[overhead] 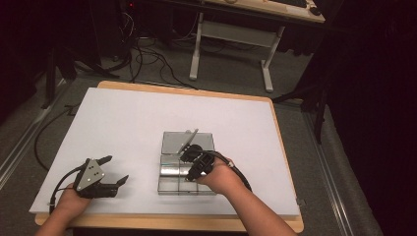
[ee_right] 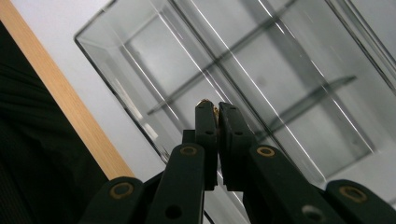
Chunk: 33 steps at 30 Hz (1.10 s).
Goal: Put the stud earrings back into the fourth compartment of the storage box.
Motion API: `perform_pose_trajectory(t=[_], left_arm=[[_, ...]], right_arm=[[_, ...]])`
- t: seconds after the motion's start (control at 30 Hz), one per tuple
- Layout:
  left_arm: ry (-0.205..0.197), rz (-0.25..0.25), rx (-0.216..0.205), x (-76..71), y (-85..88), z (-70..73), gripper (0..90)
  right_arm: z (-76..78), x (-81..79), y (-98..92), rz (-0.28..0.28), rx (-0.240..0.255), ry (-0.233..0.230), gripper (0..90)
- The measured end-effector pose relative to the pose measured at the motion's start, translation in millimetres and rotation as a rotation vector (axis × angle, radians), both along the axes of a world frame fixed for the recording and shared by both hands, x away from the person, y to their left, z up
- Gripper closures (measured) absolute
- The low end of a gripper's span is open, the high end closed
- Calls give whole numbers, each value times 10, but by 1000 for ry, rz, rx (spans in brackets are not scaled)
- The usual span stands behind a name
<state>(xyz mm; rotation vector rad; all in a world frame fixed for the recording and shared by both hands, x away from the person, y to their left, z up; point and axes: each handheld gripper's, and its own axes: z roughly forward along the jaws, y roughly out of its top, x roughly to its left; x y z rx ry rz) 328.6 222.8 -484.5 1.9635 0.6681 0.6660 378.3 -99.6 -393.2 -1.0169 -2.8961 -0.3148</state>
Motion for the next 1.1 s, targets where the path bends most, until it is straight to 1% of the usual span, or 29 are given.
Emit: perform_pose_trajectory(t=[0.17, 0.23, 0.3, 0.37, 0.53, 0.57, 0.6, 0.63, 0.73, 0.9, 0.97, 1.1], left_arm=[[1, 1, -2, 2, 3, 0, 152], [1, 1, -2, 2, 3, 0, 152], [0, 0, -3, 0, 4, 0, 152], [-2, -1, -7, -2, 5, 0, 152], [4, 0, -11, 3, 11, 2, 152], [3, 2, -13, 5, 10, 0, 152], [6, 1, -12, 7, 12, 2, 152], [5, 4, -15, 8, 12, 1, 152], [-2, 0, -12, -2, 10, 1, 152], [2, 1, -19, 6, 15, 0, 152], [3, 0, -19, 5, 17, 1, 152], [4, -1, -17, 5, 18, 2, 152]], right_arm=[[-9, 4, 122, 30, 12, 0, 878], [-10, -5, 172, 28, 12, 1, 877], [-22, -3, 219, 43, 24, 0, 878], [-28, -6, 270, 56, 17, 1, 877], [-48, -7, 398, 83, 27, 6, 877], [-46, -10, 427, 89, 14, 4, 877], [-57, -11, 453, 97, 23, 4, 877], [-55, -17, 482, 101, 14, 3, 877], [-81, -19, 552, 117, 22, 4, 877], [-148, -11, 624, 131, 0, 10, 877], [-183, -8, 642, 134, -22, -3, 877], [-264, 23, 658, 132, -41, 9, 877]])
